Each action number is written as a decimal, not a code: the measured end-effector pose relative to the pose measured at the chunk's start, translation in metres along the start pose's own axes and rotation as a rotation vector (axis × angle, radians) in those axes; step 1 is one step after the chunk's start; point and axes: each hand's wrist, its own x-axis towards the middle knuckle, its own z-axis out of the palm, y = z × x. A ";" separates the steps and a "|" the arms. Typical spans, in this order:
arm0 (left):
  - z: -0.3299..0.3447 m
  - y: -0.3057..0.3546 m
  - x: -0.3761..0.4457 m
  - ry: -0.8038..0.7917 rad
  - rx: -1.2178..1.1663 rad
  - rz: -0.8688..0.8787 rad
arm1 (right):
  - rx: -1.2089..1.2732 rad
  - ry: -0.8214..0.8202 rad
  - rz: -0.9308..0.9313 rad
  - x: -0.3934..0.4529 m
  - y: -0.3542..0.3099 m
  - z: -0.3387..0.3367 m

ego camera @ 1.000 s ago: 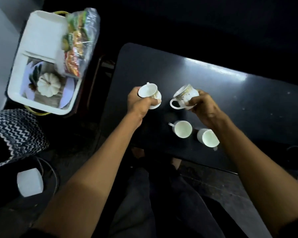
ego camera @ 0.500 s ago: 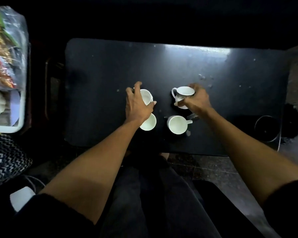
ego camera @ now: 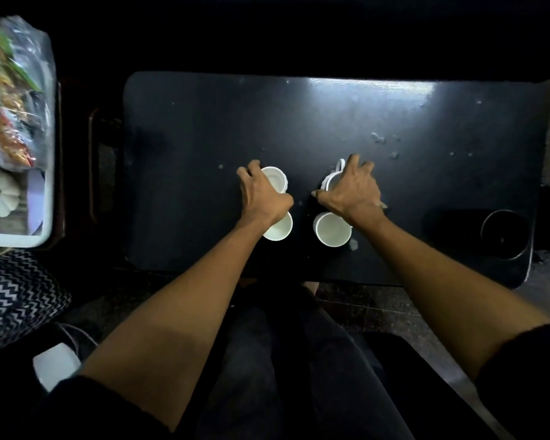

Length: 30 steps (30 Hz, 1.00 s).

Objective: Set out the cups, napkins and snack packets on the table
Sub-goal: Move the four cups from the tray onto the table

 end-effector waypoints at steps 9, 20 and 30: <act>-0.055 -0.016 0.010 -0.141 0.143 0.235 | 0.046 -0.005 -0.333 0.003 0.019 -0.039; -0.054 -0.022 0.018 -0.151 0.444 0.483 | -0.225 -0.036 -0.421 0.011 0.031 -0.037; -0.052 -0.021 0.018 -0.201 0.358 0.523 | 0.233 0.105 0.028 -0.001 0.044 -0.020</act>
